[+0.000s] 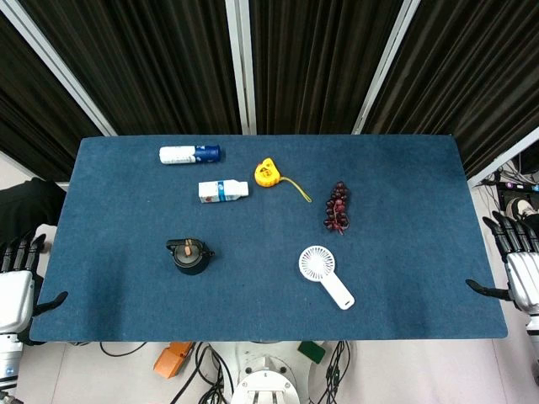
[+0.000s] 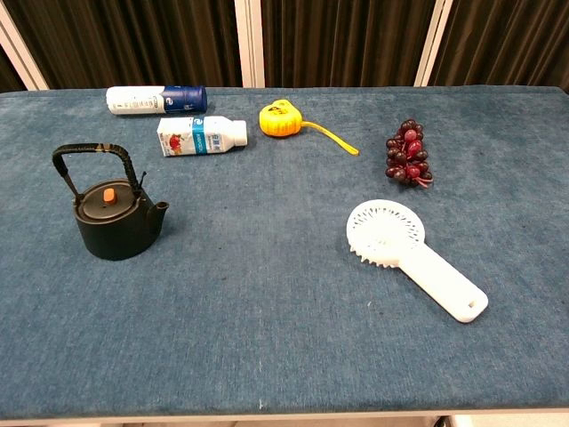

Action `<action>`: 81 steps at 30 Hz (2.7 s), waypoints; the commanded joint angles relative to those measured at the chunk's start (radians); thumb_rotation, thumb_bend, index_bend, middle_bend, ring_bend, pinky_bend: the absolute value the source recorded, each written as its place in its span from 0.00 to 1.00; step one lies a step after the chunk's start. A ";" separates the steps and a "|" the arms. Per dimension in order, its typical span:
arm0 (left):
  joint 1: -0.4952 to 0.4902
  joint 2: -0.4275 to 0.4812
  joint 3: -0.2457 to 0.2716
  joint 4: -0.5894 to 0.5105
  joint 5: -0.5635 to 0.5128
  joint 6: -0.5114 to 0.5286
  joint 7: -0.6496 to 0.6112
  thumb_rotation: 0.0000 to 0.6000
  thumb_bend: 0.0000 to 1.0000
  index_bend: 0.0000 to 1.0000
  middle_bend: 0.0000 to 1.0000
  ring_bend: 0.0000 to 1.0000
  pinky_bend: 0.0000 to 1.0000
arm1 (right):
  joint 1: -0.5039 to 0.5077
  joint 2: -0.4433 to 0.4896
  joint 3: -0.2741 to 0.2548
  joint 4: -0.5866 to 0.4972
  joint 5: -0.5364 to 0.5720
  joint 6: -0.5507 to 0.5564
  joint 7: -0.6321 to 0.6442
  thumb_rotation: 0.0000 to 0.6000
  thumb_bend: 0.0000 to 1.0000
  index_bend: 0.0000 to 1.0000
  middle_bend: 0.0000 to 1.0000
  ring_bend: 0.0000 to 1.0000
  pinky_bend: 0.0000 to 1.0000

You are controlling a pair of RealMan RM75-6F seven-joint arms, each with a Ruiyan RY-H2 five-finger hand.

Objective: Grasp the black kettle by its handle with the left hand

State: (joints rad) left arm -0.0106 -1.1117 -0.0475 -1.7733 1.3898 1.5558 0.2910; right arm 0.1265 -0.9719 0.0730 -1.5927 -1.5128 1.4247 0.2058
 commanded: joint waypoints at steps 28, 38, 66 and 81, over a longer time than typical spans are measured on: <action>-0.499 -0.150 -0.187 -0.107 -0.289 -0.494 0.269 0.53 0.04 0.35 0.37 0.26 0.00 | -0.027 0.020 -0.002 -0.010 0.001 0.042 0.006 1.00 0.00 0.00 0.03 0.00 0.00; -0.561 -0.227 -0.156 -0.107 -0.436 -0.452 0.390 0.26 0.02 0.40 0.43 0.31 0.00 | -0.023 0.010 -0.003 0.006 0.004 0.028 0.016 1.00 0.00 0.00 0.03 0.00 0.00; -0.642 -0.291 -0.079 -0.110 -0.528 -0.416 0.428 0.14 0.01 0.57 0.61 0.46 0.00 | -0.015 0.002 -0.003 0.017 0.009 0.007 0.020 1.00 0.00 0.00 0.03 0.00 0.00; -0.669 -0.305 -0.046 -0.118 -0.555 -0.413 0.440 0.14 0.01 0.71 0.74 0.58 0.00 | -0.015 0.001 -0.004 0.018 0.012 0.002 0.019 1.00 0.00 0.00 0.03 0.00 0.00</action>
State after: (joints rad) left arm -0.6791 -1.4160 -0.0943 -1.8904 0.8355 1.1423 0.7305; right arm 0.1113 -0.9714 0.0694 -1.5747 -1.5004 1.4265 0.2248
